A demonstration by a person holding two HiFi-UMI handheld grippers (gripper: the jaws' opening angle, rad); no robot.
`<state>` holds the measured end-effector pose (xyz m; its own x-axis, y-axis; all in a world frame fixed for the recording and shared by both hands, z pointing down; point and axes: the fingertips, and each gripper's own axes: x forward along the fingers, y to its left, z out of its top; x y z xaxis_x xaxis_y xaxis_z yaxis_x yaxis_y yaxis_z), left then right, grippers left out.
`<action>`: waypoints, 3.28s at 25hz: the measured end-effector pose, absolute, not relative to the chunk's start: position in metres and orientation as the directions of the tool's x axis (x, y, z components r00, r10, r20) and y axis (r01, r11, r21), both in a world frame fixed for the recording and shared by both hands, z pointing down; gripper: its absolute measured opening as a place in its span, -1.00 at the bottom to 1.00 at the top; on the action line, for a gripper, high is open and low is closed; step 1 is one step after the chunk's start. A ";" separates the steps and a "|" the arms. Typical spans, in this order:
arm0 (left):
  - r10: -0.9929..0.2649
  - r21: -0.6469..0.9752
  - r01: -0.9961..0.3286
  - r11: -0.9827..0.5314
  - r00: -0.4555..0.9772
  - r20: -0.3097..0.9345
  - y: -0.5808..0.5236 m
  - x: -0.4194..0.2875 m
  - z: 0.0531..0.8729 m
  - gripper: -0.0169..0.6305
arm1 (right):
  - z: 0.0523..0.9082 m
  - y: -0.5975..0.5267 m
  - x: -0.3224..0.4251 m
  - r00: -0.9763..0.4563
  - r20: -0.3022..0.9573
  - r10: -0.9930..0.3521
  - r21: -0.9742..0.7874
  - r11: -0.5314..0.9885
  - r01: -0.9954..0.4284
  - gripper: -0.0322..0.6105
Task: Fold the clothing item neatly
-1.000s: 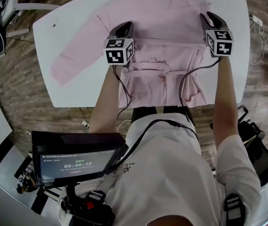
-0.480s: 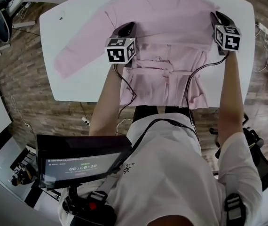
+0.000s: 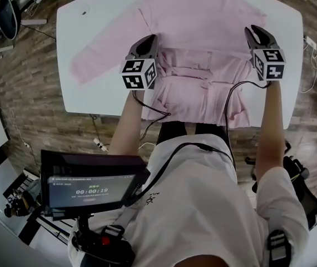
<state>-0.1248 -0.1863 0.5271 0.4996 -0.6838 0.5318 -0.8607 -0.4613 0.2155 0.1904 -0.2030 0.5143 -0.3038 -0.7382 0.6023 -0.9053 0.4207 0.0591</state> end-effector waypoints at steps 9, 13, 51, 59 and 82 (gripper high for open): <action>-0.755 0.238 -0.899 -0.369 0.439 0.487 -0.128 -0.222 0.500 -0.94 | 0.440 -0.145 0.033 -0.434 0.542 -0.720 0.124 0.579 -0.806 -0.60; -0.802 0.231 -0.936 -0.267 0.348 0.485 -0.107 -0.291 0.494 -0.94 | 0.414 -0.122 -0.022 -0.444 0.556 -0.703 0.176 0.621 -0.764 -0.60; -0.644 0.276 -0.785 0.554 -0.195 0.740 -0.092 -0.536 0.601 -0.35 | 0.409 -0.079 -0.122 -0.505 0.604 -0.617 0.142 0.706 -0.694 -0.60; -0.608 0.158 -0.839 0.521 -0.235 0.759 -0.082 -0.537 0.598 -0.81 | 0.408 -0.072 -0.155 -0.576 0.586 -0.570 0.105 0.758 -0.643 -0.60; -0.858 -0.006 -0.997 0.077 -0.069 0.510 -0.154 -0.417 0.469 -0.86 | 0.391 -0.061 -0.225 -0.791 0.434 -0.431 -0.021 0.873 -0.487 -0.88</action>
